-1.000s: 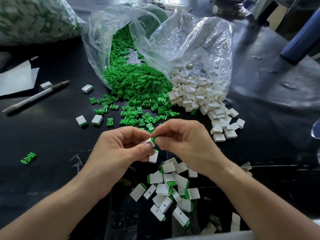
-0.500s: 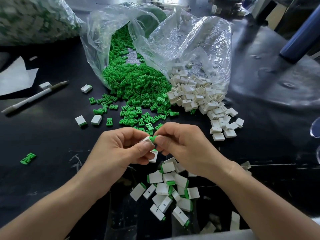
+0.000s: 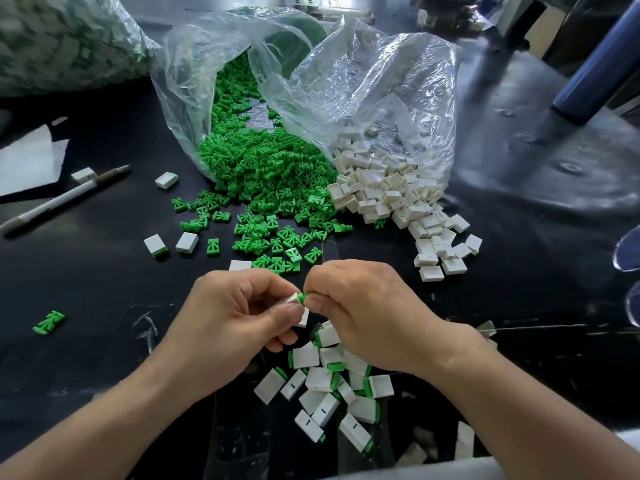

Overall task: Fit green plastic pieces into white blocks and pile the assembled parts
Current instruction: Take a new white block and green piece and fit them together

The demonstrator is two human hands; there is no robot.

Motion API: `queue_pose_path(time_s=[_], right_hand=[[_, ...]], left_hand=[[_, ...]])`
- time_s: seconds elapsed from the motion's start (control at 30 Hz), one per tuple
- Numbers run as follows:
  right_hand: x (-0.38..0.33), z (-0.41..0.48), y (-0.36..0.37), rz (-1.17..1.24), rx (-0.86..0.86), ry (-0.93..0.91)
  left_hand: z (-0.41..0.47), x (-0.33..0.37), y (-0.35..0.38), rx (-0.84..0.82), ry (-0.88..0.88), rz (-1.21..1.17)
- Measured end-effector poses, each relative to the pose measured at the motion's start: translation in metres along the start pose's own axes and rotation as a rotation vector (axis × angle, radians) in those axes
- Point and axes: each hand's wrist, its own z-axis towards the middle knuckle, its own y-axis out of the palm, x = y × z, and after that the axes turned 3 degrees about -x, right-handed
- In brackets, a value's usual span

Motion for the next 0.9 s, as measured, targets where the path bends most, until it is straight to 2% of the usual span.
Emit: queue_pose_path(time_s=[0.47, 0.7, 0.77, 0.9], right_hand=[[-0.0018, -0.0027, -0.0007, -0.216, -0.049, -0.088], [-0.0012, -0.0044, 0.0023, -0.291, -0.044, -0.153], [-0.0023, -0.0032, 0.0021, -0.205, -0.011, -0.126], [-0.0030, -0.0003, -0.0018, 0.109, 0.164, -0.059]], left_hand=[[-0.0047, -0.0012, -0.0015, -0.003, 0.160, 0.351], [-0.0047, -0.0017, -0.0061, -0.085, 0.209, 0.490], [-0.0047, -0.0009, -0.0057, -0.037, 0.162, 0.376], [-0.0005, 0.0061, -0.0057, 0.013, 0.074, -0.083]])
